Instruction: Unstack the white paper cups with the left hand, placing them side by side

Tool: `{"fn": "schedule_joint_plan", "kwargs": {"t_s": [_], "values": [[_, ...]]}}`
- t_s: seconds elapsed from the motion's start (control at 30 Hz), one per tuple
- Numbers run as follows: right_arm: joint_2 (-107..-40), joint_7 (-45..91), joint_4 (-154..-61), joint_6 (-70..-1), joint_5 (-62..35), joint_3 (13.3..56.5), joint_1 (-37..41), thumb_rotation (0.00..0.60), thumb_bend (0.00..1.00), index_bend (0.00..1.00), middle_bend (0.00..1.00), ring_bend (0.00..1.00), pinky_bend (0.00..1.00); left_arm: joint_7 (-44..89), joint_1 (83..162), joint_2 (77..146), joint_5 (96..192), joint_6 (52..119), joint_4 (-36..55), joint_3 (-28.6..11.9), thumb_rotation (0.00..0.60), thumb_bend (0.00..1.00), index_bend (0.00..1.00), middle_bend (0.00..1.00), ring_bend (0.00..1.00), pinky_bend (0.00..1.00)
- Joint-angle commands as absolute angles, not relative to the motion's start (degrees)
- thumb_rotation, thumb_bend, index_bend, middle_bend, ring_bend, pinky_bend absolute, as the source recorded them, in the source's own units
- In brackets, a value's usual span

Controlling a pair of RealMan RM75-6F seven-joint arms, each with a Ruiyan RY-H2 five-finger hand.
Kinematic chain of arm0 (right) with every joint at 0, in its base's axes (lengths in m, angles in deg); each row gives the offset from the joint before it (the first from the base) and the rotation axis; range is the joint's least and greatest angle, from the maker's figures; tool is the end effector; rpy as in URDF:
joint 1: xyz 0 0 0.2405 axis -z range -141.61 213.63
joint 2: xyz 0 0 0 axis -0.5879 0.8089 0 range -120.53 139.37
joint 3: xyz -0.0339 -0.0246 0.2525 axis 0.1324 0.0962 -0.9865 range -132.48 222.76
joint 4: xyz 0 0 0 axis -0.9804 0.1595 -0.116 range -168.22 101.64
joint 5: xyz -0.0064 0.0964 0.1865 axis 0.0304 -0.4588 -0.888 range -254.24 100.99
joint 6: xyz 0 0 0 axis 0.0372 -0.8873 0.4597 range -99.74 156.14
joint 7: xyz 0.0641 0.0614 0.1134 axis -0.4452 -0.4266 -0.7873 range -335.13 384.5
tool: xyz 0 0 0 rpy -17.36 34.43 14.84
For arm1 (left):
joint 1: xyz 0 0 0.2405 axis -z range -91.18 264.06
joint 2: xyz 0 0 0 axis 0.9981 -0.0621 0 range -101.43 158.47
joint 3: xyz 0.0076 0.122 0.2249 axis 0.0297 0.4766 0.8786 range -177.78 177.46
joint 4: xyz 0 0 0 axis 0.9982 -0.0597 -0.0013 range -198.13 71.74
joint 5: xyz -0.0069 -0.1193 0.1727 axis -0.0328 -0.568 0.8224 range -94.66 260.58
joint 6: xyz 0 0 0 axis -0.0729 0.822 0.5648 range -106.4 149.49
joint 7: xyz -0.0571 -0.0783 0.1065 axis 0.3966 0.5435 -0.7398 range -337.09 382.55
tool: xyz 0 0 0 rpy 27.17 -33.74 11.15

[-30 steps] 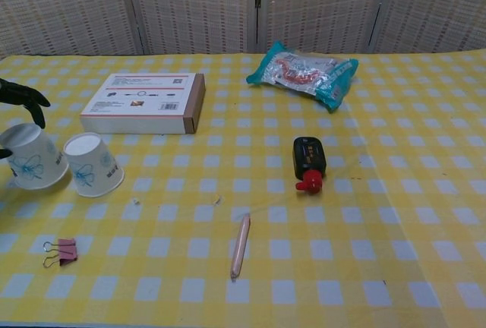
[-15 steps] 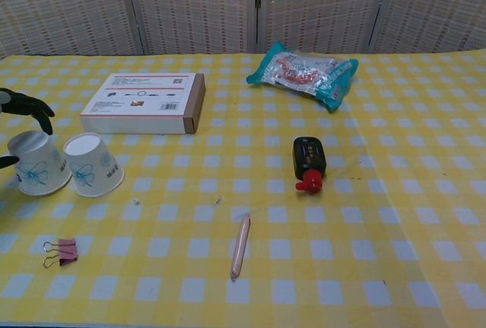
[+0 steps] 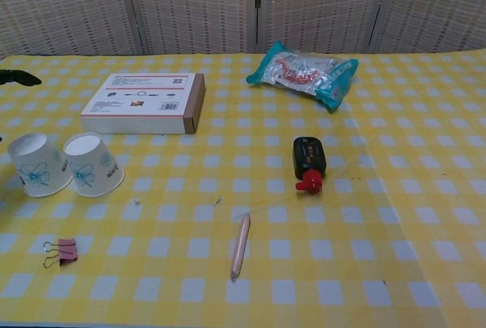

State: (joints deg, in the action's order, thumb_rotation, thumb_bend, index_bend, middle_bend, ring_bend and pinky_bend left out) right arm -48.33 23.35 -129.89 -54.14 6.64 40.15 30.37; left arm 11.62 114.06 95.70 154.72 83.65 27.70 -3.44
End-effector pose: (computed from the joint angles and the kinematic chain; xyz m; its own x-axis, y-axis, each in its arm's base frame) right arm -0.3063 -0.1922 0.1888 0.4003 -0.0045 0.9164 -0.9162 0.0181 0.4003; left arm -0.2677 0.2942 0.1041 0.5352 0.2232 0.8147 0.8440 -0.1819 -0.5046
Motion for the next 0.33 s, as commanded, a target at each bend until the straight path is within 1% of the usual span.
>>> {"fn": "schedule_joint_plan", "kwargs": {"t_s": [0.03, 0.27, 0.33], "values": [[-48.43, 22.52, -129.76, -53.08, 6.93, 40.71, 30.07, 0.600, 0.27, 0.00, 0.00, 0.06, 0.00, 12.50, 110.43, 95.09, 153.96, 90.23, 28.32, -4.80, 0.600, 0.42, 0.08, 0.09, 0.06, 0.00], [-49.93, 19.33, -127.77, -52.29, 8.90, 41.42, 29.44, 0.600, 0.27, 0.00, 0.00, 0.08, 0.00, 11.54, 103.62, 94.83, 154.56, 101.44, 29.83, -4.55, 0.600, 0.42, 0.11, 0.09, 0.06, 0.00], [-50.36, 18.69, -127.41, -52.32, 9.41, 41.57, 29.34, 0.600, 0.27, 0.00, 0.00, 0.08, 0.00, 10.99, 102.07, 94.82, 155.14, 103.47, 30.18, -3.96, 0.600, 0.42, 0.12, 0.09, 0.06, 0.00]]}}
